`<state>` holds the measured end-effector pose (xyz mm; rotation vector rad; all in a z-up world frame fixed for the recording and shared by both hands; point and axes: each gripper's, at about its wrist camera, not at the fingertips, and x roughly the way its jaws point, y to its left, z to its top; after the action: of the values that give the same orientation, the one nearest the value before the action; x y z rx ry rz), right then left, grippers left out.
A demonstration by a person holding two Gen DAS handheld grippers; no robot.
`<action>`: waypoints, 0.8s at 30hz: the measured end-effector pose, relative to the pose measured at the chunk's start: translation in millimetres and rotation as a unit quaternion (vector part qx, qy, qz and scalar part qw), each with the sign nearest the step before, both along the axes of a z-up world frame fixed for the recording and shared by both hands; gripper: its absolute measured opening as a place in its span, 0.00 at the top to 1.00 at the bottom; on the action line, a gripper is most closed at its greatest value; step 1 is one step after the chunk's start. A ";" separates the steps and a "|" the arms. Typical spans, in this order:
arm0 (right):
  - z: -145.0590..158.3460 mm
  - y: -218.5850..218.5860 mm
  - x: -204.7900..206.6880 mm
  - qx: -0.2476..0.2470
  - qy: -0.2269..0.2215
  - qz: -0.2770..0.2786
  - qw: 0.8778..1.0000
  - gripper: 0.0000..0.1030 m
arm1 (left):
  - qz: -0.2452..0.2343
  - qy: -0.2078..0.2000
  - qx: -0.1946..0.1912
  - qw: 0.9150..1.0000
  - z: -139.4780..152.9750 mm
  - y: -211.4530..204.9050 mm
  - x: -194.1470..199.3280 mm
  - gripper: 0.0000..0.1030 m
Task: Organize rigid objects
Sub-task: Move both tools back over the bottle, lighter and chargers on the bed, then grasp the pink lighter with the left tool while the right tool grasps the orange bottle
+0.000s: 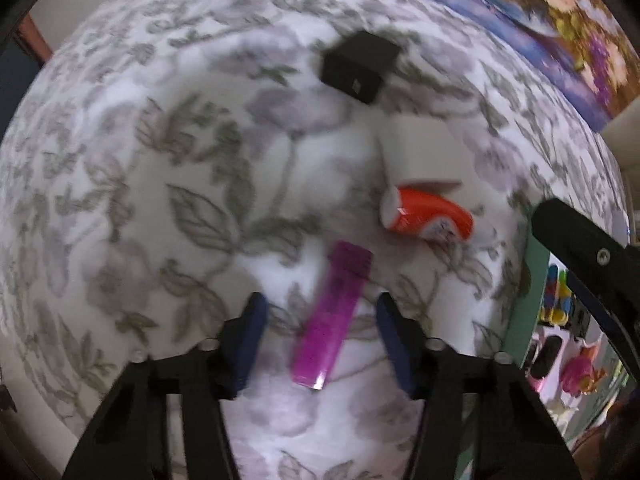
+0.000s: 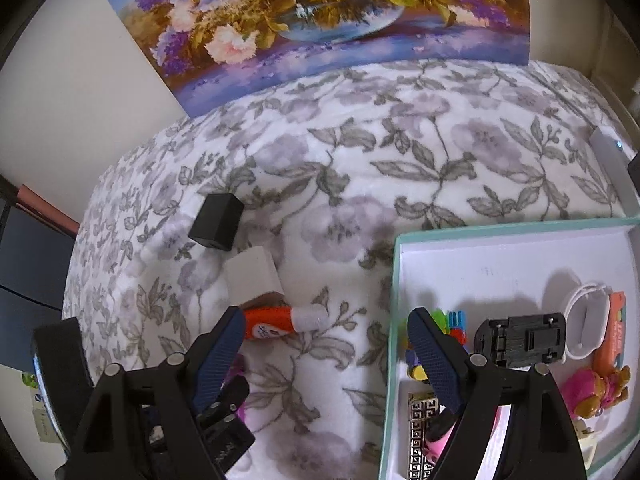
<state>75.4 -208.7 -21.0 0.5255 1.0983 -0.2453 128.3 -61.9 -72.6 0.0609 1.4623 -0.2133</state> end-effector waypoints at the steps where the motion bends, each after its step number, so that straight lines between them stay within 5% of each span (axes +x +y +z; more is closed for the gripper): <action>1: -2.1 -0.8 -0.5 0.004 0.002 0.001 1.000 0.17 | -0.005 -0.006 0.009 1.000 -0.5 -4.0 -1.7 0.50; 6: -4.4 -1.8 -2.0 0.009 0.001 0.001 1.000 0.17 | -0.009 -0.022 0.021 0.999 2.0 -9.5 -0.9 0.80; 14: 3.7 12.2 1.5 0.010 -0.022 0.028 0.999 0.20 | 0.054 -0.037 -0.014 0.998 20.0 39.6 13.6 0.80; 19: -1.0 31.2 7.5 0.011 -0.024 0.056 0.998 0.21 | 0.131 -0.062 -0.005 0.989 34.1 80.6 20.4 0.80; 24: -17.3 46.4 13.6 0.010 -0.004 0.070 0.998 0.21 | 0.159 -0.067 -0.023 0.985 39.4 95.0 20.2 0.80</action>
<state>89.1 -162.3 -38.3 0.4645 1.1246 -0.1107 148.5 33.0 -33.2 -0.1916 1.3110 0.0182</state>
